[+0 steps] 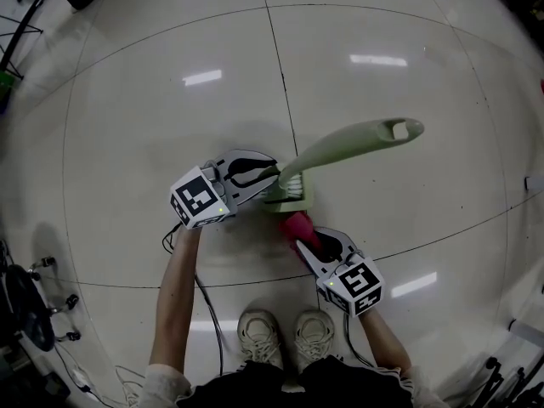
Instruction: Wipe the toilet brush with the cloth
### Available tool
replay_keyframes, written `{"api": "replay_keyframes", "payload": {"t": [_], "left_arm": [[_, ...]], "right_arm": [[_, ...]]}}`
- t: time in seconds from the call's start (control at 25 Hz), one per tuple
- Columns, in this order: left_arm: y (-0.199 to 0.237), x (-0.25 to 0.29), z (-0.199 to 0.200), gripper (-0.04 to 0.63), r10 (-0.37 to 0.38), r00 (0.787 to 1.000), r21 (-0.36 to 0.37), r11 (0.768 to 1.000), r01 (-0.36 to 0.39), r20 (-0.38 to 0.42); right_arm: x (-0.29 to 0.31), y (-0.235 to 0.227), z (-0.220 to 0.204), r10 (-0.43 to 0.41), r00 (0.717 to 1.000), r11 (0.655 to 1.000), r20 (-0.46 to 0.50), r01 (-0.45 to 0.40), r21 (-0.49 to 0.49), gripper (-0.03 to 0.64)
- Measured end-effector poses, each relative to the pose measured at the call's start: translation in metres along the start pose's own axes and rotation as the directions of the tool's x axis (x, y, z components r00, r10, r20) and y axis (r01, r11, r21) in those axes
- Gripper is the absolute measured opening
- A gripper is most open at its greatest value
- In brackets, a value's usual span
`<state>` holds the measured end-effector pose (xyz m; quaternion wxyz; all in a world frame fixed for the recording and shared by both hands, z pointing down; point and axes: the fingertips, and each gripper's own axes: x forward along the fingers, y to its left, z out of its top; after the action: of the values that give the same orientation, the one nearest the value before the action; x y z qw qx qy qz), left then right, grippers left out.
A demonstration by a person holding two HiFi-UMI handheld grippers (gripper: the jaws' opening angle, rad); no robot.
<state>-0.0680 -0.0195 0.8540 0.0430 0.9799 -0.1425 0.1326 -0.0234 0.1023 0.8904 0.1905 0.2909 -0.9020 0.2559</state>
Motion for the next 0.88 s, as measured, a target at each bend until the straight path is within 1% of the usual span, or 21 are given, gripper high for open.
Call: {"api": "replay_keyframes", "payload": {"t": [0.08,0.16,0.36,0.48,0.6,0.68,0.88], "left_arm": [[-0.001,-0.002,-0.001,0.08,0.007,1.0,0.002,1.0,-0.007,-0.007],[-0.002,-0.004,-0.001,0.08,0.018,1.0,0.0,1.0,-0.018,-0.01],[-0.001,-0.015,-0.005,0.079,0.051,0.998,-0.009,0.999,-0.052,-0.029],[-0.003,-0.027,-0.009,0.048,0.058,0.997,-0.022,0.998,-0.059,-0.044],[-0.008,-0.034,-0.01,0.041,0.06,0.998,-0.058,0.996,-0.061,-0.019],[-0.012,-0.035,-0.011,0.041,0.055,0.998,-0.072,0.996,-0.055,-0.006],[-0.03,-0.034,-0.011,0.041,0.002,1.0,-0.079,0.997,-0.002,0.002]], "right_arm": [[-0.002,-0.024,0.006,-0.108,0.994,0.994,0.019,0.108,0.019,0.095],[-0.001,-0.04,0.012,-0.161,0.987,0.987,0.021,0.16,0.016,0.095],[0.007,-0.061,0.026,-0.219,0.975,0.975,0.029,0.22,-0.037,0.095],[0.01,-0.076,0.034,-0.25,0.968,0.967,0.036,0.251,-0.046,0.095],[0.013,-0.09,0.043,-0.27,0.962,0.96,0.041,0.272,-0.066,0.095],[0.016,-0.099,0.049,-0.287,0.957,0.953,0.045,0.29,-0.088,0.095],[0.021,-0.12,0.063,-0.329,0.942,0.935,0.062,0.334,-0.12,0.095]]}}
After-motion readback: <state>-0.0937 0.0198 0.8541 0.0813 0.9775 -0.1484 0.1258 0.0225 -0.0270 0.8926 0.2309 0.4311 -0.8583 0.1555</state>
